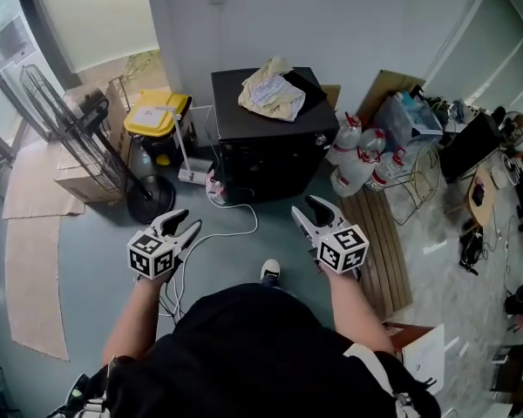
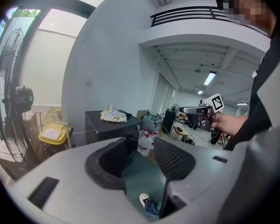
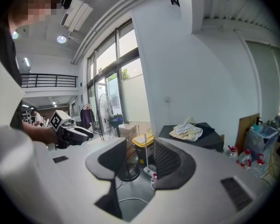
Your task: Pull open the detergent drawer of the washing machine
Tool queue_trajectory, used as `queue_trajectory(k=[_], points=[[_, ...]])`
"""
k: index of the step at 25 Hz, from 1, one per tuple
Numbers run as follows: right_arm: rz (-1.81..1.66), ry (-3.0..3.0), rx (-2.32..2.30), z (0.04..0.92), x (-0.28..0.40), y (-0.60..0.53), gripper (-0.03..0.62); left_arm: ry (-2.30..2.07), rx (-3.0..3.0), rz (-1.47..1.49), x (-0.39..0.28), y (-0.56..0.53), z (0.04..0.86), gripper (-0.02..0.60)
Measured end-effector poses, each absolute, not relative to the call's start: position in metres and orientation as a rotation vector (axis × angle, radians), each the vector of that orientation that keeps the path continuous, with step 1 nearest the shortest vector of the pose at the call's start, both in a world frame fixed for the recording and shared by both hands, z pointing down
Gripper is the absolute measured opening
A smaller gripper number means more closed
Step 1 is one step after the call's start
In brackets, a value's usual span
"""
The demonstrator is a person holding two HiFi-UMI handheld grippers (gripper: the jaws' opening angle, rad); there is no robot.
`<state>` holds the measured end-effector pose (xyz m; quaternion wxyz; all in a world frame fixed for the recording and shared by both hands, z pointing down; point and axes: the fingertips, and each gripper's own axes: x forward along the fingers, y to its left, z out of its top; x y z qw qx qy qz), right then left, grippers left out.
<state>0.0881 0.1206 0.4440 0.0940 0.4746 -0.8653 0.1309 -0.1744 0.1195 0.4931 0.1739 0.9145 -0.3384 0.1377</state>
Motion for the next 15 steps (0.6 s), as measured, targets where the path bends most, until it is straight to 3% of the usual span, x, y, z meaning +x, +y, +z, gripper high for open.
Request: queue_trajectory(k=[15], points=[[0.424,-2.572,1.369,0.452,0.105,0.075,0.189,-0.978,2.562,0.397,-0.157,0.083,0.499,0.181]])
